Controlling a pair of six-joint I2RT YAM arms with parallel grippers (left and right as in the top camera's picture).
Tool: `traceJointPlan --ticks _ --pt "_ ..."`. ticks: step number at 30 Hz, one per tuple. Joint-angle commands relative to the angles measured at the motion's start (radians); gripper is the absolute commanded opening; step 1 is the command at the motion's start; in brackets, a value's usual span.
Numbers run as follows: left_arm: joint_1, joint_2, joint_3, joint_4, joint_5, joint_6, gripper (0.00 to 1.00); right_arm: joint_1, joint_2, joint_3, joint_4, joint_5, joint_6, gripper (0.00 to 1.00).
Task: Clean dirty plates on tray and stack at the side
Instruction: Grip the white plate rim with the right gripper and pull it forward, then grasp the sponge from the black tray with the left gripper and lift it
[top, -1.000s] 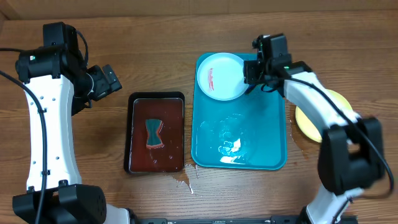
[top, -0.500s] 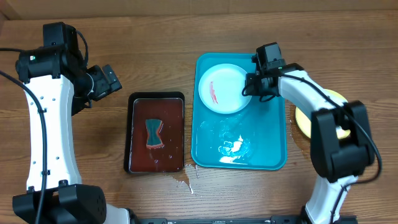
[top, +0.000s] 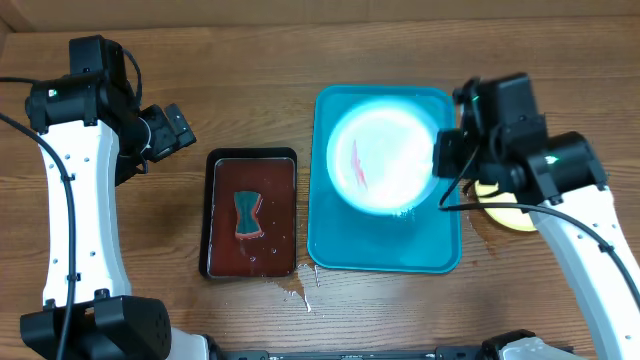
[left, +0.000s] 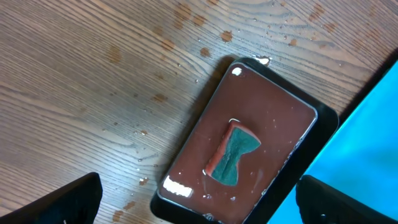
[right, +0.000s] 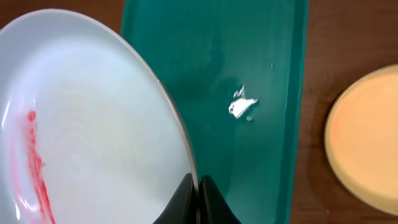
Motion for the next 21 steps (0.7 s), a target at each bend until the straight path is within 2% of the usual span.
traceJointPlan --ticks 1,4,7,11,15,16,18,21 --pt "0.005 -0.009 0.017 0.006 0.074 -0.011 1.00 0.040 0.043 -0.117 0.010 -0.006 0.085 0.04" --pt "0.004 -0.009 0.017 0.001 0.197 0.000 1.00 0.063 0.055 -0.269 0.146 -0.008 0.122 0.04" --pt "-0.013 -0.009 0.015 -0.015 0.293 0.093 0.98 0.077 0.071 -0.426 0.342 -0.014 0.121 0.04" --pt "-0.082 -0.009 0.013 -0.047 0.248 0.185 0.88 0.079 0.111 -0.584 0.571 -0.014 0.121 0.04" --pt "-0.165 -0.009 -0.017 -0.051 0.141 0.183 0.84 0.079 0.143 -0.630 0.652 -0.013 0.120 0.04" --pt "-0.190 -0.009 -0.033 -0.042 0.123 0.182 0.83 0.079 0.145 -0.630 0.654 -0.013 0.117 0.08" --pt "-0.241 -0.009 -0.082 -0.011 0.084 0.165 0.82 0.079 0.143 -0.621 0.650 -0.014 0.117 0.37" --pt "-0.290 -0.008 -0.176 0.044 -0.031 0.049 0.82 0.073 0.128 -0.579 0.590 -0.006 0.117 0.37"
